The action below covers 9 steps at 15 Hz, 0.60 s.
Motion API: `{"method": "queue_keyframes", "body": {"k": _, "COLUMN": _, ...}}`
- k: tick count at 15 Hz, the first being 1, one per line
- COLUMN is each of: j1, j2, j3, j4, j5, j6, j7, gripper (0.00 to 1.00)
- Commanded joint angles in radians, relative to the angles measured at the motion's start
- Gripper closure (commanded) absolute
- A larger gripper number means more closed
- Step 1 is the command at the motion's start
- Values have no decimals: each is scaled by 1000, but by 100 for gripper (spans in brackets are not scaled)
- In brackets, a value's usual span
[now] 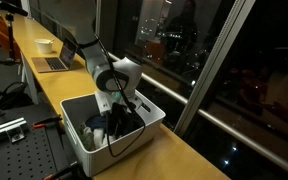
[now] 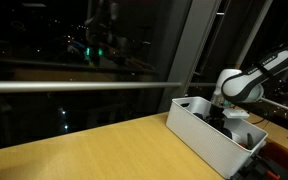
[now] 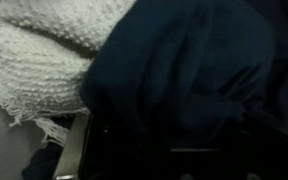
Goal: Remove the items from the white basket, put them on the table and then put them back in the white basket
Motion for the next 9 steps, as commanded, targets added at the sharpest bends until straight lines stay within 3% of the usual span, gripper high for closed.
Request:
{"method": "queue_keyframes", "body": {"k": 1, "j1": -38, "j2": -159, "j3": 25, "j4": -86, "j5": 52, "j6": -27, "j7": -39, "gripper": 94}}
{"method": "queue_keyframes", "body": {"k": 3, "j1": -51, "j2": -249, "j3": 31, "j4": -102, "j5": 78, "j6": -56, "j7": -59, "gripper": 100}}
{"method": "queue_keyframes", "body": {"k": 9, "j1": 3, "j2": -495, "j3": 21, "j4": -67, "j5": 11, "j6": -196, "j7": -17, "gripper": 100}}
